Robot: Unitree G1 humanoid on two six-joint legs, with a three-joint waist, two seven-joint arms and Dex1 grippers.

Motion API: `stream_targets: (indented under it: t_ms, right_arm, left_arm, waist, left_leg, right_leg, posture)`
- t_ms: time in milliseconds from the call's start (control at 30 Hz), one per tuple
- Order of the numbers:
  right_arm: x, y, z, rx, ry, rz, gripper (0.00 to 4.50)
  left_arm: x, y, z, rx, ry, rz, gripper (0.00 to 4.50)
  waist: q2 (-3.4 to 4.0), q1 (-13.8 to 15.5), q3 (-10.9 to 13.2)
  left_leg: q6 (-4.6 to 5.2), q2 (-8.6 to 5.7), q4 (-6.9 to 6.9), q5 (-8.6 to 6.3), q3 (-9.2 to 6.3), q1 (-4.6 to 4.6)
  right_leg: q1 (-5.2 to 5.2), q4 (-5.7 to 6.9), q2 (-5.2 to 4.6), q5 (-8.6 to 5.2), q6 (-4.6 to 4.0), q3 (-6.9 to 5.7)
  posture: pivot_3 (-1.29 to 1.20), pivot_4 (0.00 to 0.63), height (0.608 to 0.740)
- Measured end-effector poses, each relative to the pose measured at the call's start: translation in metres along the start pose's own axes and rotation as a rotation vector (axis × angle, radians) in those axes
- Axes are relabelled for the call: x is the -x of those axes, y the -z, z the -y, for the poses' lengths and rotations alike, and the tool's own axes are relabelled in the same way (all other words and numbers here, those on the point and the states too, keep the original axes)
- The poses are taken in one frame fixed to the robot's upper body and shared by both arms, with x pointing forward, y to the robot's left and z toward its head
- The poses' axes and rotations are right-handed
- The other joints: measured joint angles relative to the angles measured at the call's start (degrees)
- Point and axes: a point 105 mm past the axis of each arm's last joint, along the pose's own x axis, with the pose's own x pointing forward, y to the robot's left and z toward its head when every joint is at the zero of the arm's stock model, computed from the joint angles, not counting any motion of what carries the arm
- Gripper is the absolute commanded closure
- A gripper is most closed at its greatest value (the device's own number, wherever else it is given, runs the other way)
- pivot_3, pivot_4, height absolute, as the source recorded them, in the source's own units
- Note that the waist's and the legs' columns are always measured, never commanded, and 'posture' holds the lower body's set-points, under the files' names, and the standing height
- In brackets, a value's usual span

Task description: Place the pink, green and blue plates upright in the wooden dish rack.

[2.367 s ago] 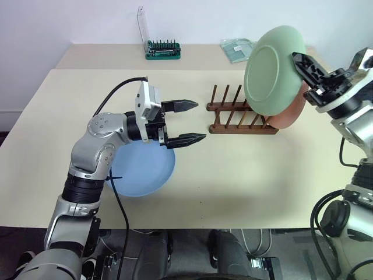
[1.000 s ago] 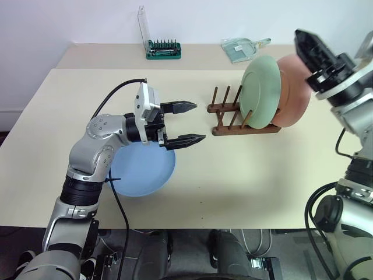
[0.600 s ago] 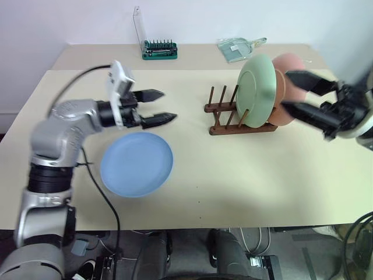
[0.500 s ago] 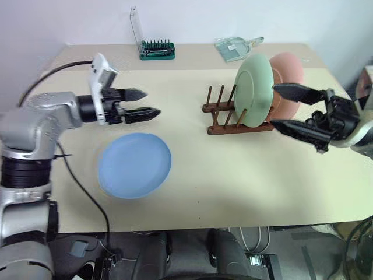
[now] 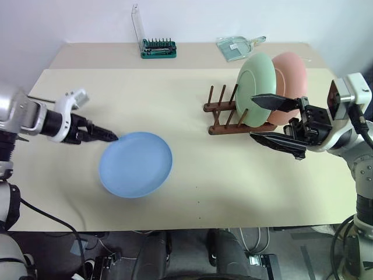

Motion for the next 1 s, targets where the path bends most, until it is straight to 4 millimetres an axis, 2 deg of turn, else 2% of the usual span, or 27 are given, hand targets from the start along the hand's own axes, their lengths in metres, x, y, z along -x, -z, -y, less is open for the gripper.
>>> stream_targets:
  t_ms: [267, 367, 600, 633, 867, 933, 1000]
  right_arm:
    - [-0.001, 0.002, 0.004, -0.014, 0.033, 0.0, 0.05]
    - [0.0, 0.002, 0.004, -0.02, 0.045, 0.0, 0.0]
    - [0.006, 0.001, 0.006, -0.025, 0.07, 0.005, 0.0]
    - [0.006, 0.002, 0.006, -0.03, 0.072, 0.003, 0.0]
    - [0.008, 0.004, 0.005, -0.022, 0.072, -0.004, 0.0]
    - [0.009, 0.004, 0.006, -0.008, 0.081, -0.011, 0.0]
    - [0.008, 0.004, 0.009, 0.036, 0.106, -0.029, 0.0]
  left_arm:
    - [-0.02, 0.014, -0.012, 0.045, 0.001, -0.108, 0.0]
    - [-0.024, 0.015, -0.013, 0.042, 0.004, -0.116, 0.83]
    - [-0.037, 0.022, -0.014, 0.065, 0.016, -0.129, 4.32]
    - [-0.037, 0.02, -0.012, 0.067, 0.031, -0.118, 4.47]
    - [-0.038, 0.015, -0.011, 0.128, 0.078, -0.07, 4.47]
    - [-0.028, -0.004, -0.011, 0.167, 0.101, 0.032, 4.47]
    - [0.004, -0.041, -0.003, 0.174, 0.157, 0.235, 4.47]
  waist:
    - [-0.02, 0.2, 0.0]
    - [-0.01, 0.2, 0.0]
    - [0.07, 0.7, -0.1]
    - [0.07, 1.0, -0.1]
    - [0.03, 1.4, -0.1]
    - [-0.25, 1.4, 0.1]
    - [-0.49, 1.3, 0.1]
  left_leg:
    - [0.0, 0.0, 0.01, 0.01, 0.02, -0.01]
    - [0.0, -0.01, 0.02, 0.0, 0.02, 0.0]
    - [0.0, -0.02, 0.05, 0.0, 0.04, 0.04]
    - [0.0, -0.02, 0.07, 0.0, 0.04, 0.04]
    - [0.0, -0.03, 0.1, 0.01, 0.02, 0.04]
    - [-0.04, -0.03, 0.11, 0.04, -0.04, -0.01]
    - [-0.06, -0.03, 0.14, 0.05, -0.05, -0.07]
  right_leg:
    - [-0.02, 0.0, 0.0, 0.0, 0.0, 0.01]
    - [-0.01, 0.0, -0.01, 0.0, 0.0, 0.02]
    - [0.04, 0.02, -0.02, 0.0, 0.0, 0.04]
    - [0.04, 0.03, -0.03, 0.0, 0.0, 0.04]
    - [0.06, 0.07, -0.03, 0.01, 0.0, 0.02]
    - [-0.01, 0.17, -0.02, 0.01, 0.0, -0.03]
    - [-0.05, 0.19, -0.02, 0.01, 0.0, -0.04]
  posture:
    - [0.0, 0.15, 0.724]
    - [0.0, 0.15, 0.724]
    - [0.0, 0.15, 0.724]
    - [0.0, 0.15, 0.724]
    - [0.0, 0.15, 0.724]
    - [0.0, 0.15, 0.724]
    - [0.0, 0.15, 0.724]
